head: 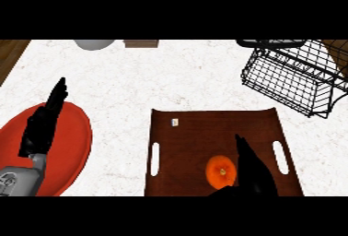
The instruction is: Pick the squash from the tray and place it in the tiered basket
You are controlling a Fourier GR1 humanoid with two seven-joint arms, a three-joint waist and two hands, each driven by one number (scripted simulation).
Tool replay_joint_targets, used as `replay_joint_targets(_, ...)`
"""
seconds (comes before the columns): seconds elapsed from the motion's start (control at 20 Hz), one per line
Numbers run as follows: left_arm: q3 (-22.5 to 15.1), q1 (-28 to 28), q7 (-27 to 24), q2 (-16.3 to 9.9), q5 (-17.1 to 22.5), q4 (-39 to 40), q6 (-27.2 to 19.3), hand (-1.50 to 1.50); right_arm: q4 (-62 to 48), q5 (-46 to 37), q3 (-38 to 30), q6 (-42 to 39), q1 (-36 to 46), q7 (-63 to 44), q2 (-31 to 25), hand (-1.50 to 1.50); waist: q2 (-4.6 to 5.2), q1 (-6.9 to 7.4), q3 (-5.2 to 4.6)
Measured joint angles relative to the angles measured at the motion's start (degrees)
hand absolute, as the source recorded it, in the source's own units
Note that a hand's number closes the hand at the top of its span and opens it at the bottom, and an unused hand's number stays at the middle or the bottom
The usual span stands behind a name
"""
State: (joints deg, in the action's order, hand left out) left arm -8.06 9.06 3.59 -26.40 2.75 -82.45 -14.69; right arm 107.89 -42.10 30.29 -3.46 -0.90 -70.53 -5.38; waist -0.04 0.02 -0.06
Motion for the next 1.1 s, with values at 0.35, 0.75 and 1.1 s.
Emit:
replay_joint_targets(0.35,0.5,0.1,-0.2,1.4,-1.3,0.5,0.1,0.0,-3.4,-1.2,-2.0,-1.4,-0.3,2.0,3.4,-1.5,0.05,0.03,0.03)
replay_joint_targets(0.75,2.2,0.3,0.3,1.3,-1.7,-0.1,1.9,0.0,-8.6,1.4,-3.1,-1.3,1.7,3.3,4.5,1.5,0.05,0.28,0.04)
replay_joint_targets(1.1,2.2,0.4,0.1,2.9,-3.1,0.1,1.9,0.0,-12.1,2.6,-1.8,-4.1,4.9,5.2,3.5,1.5,-0.31,0.08,-0.43)
